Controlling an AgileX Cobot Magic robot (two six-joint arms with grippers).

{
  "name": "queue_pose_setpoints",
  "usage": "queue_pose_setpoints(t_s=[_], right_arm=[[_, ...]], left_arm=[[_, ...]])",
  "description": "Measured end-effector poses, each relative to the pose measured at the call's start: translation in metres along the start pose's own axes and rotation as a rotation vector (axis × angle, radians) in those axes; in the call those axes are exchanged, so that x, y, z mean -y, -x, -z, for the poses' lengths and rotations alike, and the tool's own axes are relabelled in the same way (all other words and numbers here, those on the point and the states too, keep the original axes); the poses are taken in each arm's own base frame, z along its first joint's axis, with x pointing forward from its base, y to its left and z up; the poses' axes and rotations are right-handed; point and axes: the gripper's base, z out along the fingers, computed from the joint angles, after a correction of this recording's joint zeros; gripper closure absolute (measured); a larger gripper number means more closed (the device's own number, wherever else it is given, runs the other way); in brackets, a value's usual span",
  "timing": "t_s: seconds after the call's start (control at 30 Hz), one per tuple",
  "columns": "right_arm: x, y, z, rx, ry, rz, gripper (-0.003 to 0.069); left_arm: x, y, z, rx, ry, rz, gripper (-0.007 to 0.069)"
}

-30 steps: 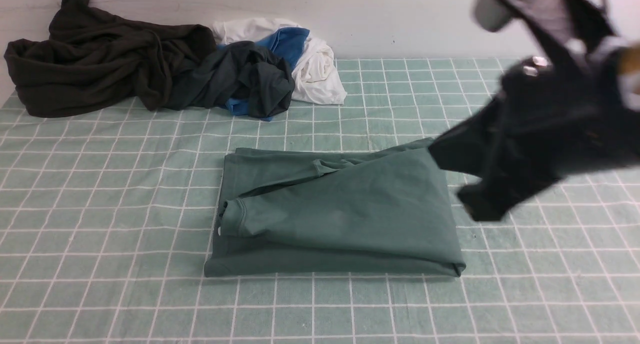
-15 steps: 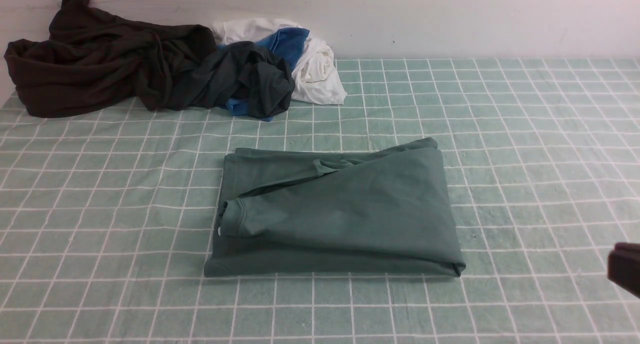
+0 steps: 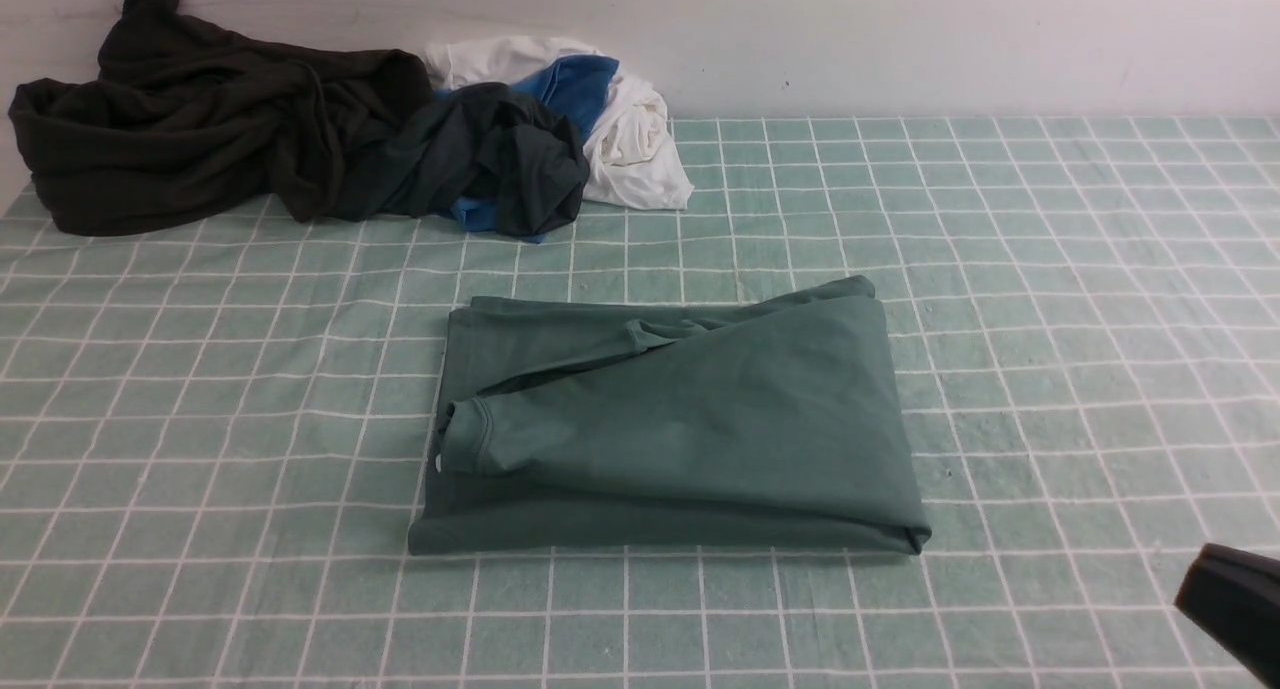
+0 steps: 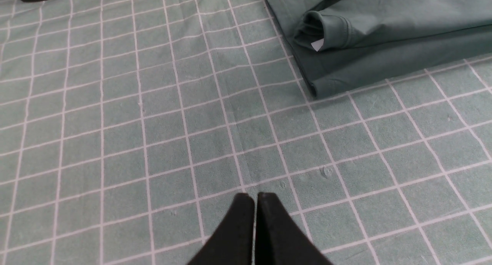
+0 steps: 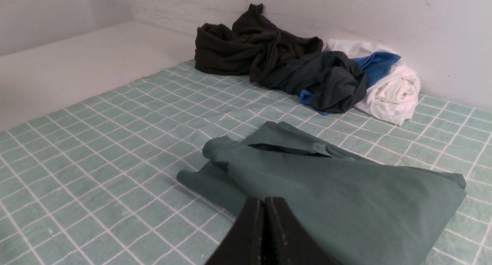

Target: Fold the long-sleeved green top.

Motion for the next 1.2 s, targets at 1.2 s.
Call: queue_pose_setpoints(t_s=[1.2], right_arm=[[0.048,-0.106,0.031,-0.001,-0.771,-0.126,0.0673]], left_arm=[[0.000,0.000,0.000,0.000,0.000,0.000,0.0628]])
